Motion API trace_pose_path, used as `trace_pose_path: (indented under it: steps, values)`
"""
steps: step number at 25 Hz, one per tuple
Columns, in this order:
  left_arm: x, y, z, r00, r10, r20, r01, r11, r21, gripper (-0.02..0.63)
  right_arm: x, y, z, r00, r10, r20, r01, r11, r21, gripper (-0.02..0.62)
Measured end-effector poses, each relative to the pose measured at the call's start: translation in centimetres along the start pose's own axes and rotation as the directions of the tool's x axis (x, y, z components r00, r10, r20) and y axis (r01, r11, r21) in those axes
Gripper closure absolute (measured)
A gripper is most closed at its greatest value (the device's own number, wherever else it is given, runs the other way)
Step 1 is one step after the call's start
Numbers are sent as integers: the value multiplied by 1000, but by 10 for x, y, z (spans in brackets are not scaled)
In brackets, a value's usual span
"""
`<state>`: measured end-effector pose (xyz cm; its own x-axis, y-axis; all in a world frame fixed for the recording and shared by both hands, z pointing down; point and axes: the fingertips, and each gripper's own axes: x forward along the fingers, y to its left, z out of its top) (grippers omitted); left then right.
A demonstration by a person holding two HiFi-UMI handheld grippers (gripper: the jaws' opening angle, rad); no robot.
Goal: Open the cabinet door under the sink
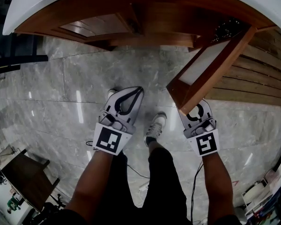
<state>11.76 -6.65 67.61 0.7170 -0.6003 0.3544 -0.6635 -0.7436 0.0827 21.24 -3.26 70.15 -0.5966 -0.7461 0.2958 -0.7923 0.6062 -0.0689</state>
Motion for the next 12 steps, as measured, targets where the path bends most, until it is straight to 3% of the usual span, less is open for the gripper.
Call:
trace_pose_path:
  steps: [3, 7, 9, 12]
  values:
    - [5, -4, 2, 1000, -13, 1, 13, 1000, 5, 583, -15, -2, -8, 999, 42, -34, -43, 999, -27, 500]
    - [11, -10, 2, 999, -42, -25, 43, 998, 53, 583, -34, -3, -24, 981, 127, -148, -150, 975, -162, 500]
    - [12, -14, 0, 996, -64, -55, 70, 991, 110, 583, -44, -7, -27, 976, 139, -167, -169, 969, -180, 500]
    - [13, -19, 0, 995, -74, -60, 81, 989, 120, 583, -56, -12, -30, 974, 139, -177, -172, 967, -190, 499]
